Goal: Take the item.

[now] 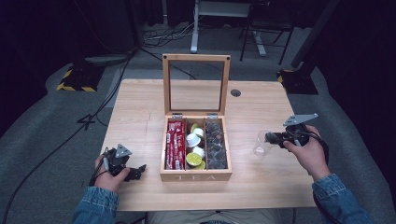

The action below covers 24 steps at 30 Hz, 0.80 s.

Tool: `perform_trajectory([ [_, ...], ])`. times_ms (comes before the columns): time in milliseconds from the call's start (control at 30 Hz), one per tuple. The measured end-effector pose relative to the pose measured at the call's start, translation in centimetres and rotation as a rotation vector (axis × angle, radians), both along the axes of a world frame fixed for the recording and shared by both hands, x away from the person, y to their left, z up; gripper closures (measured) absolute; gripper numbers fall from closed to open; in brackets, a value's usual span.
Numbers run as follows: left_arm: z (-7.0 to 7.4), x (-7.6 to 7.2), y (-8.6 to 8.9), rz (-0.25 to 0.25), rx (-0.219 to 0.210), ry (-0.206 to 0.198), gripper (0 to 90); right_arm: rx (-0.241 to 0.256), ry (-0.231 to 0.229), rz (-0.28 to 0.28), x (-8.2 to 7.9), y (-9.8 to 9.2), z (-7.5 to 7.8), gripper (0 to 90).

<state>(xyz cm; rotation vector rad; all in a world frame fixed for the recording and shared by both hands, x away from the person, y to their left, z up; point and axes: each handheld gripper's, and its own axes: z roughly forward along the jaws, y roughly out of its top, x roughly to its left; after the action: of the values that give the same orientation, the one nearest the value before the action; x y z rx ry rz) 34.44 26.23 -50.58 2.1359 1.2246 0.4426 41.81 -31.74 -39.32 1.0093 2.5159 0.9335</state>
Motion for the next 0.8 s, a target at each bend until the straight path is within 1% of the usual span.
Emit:
perform_trajectory([
  [100,0.0,0.0,0.0,0.000,0.000,0.000,0.2,0.014,-0.004,-0.024,0.1,-0.1,0.0,57.2],
  [133,0.0,0.0,0.0,0.000,0.000,0.000,0.2,0.048,-0.005,-0.041,0.1,-0.2,0.1,51.3],
  [233,0.0,0.0,0.0,0.000,0.000,0.001,0.2,0.053,-0.015,-0.050,0.1,-0.3,0.2,48.7],
  [467,0.0,0.1,0.0,-0.004,-0.001,0.005,0.1,0.101,-0.017,-0.058,0.3,-0.4,0.1,43.9],
  [500,0.0,0.1,0.0,-0.004,0.001,0.005,0.1,0.107,-0.021,-0.057,0.3,-0.3,0.1,43.1],
  [533,0.0,0.1,0.0,-0.004,0.001,0.005,0.1,0.123,-0.028,-0.059,0.4,-0.3,0.2,41.4],
  [567,0.0,0.1,0.0,-0.006,0.001,0.005,0.1,0.123,-0.028,-0.059,0.4,-0.3,0.2,41.4],
  [633,0.0,0.1,0.0,-0.005,0.000,0.003,0.1,0.141,-0.043,-0.056,0.5,-0.2,0.3,39.3],
  [733,0.0,0.1,0.0,-0.005,0.000,0.004,0.1,0.182,-0.061,-0.063,0.7,-0.1,0.8,36.5],
  [767,0.0,0.1,0.0,-0.005,0.000,0.003,0.1,0.182,-0.061,-0.063,0.7,-0.1,0.8,36.5],
  [800,0.0,0.1,0.0,-0.004,0.000,0.003,0.1,0.188,-0.070,-0.063,0.8,0.0,1.0,35.9],
])
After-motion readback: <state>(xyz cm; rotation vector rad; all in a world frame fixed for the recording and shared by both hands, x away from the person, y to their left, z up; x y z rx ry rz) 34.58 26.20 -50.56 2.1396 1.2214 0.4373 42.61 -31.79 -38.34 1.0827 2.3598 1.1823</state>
